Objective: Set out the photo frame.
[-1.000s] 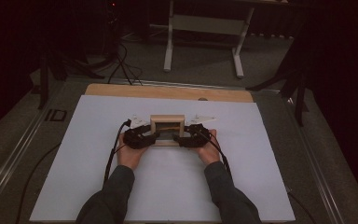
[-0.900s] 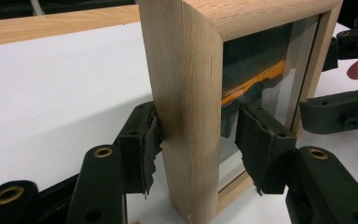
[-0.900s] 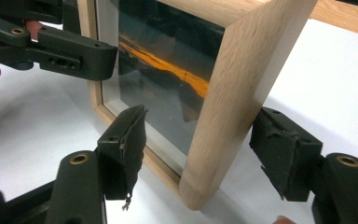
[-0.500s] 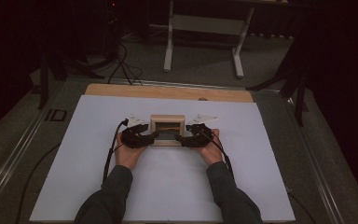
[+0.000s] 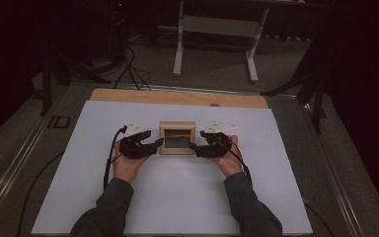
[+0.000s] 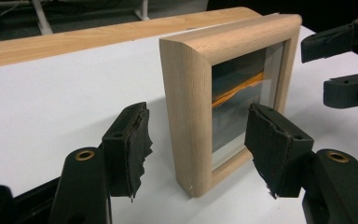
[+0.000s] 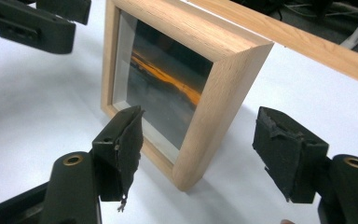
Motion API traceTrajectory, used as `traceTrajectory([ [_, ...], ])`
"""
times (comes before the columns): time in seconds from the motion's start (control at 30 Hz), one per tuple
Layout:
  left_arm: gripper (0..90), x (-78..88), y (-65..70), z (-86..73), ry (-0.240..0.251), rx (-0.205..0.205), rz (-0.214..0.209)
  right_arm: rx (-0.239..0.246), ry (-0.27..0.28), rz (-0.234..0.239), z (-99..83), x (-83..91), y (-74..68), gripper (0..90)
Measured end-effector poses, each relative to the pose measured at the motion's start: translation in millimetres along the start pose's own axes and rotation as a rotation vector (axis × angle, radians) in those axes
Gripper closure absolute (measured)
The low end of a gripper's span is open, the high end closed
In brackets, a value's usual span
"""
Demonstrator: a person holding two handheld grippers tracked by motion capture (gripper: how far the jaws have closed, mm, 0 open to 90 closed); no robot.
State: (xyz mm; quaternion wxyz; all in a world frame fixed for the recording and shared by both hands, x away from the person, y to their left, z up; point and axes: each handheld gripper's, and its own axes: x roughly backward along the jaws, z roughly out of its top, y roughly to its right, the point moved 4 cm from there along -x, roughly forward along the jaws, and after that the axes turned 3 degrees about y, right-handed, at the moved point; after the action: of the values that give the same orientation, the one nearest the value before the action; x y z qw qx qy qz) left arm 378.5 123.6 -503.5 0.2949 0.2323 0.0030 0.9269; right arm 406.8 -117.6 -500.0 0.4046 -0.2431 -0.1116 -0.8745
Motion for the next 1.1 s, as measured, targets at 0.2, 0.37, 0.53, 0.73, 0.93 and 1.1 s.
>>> traceTrajectory([
  [0.2,39.9,16.8,0.2,-1.5,0.000,-0.017,-0.015,0.049,-0.003,0.009,-1.2,12.9,-6.9,34.3],
  [0.37,40.0,32.6,1.8,-2.2,0.016,-0.033,-0.031,0.087,0.017,0.013,-0.4,25.9,-15.4,34.9],
  [0.53,41.0,50.6,0.3,-5.6,0.049,-0.042,-0.018,0.101,0.026,0.019,-4.8,40.3,-20.4,34.9],
  [0.73,41.0,69.1,-2.8,-15.8,0.045,-0.057,-0.008,0.115,0.018,0.008,-17.5,56.2,-20.2,34.9],
  [0.93,40.9,81.2,-4.0,-26.4,0.031,-0.067,0.004,0.108,0.020,-0.008,-32.3,71.3,-18.0,34.9],
  [1.1,40.7,89.4,-5.4,-35.3,0.023,-0.064,0.016,0.089,0.028,-0.023,-46.9,83.3,-15.6,34.8],
])
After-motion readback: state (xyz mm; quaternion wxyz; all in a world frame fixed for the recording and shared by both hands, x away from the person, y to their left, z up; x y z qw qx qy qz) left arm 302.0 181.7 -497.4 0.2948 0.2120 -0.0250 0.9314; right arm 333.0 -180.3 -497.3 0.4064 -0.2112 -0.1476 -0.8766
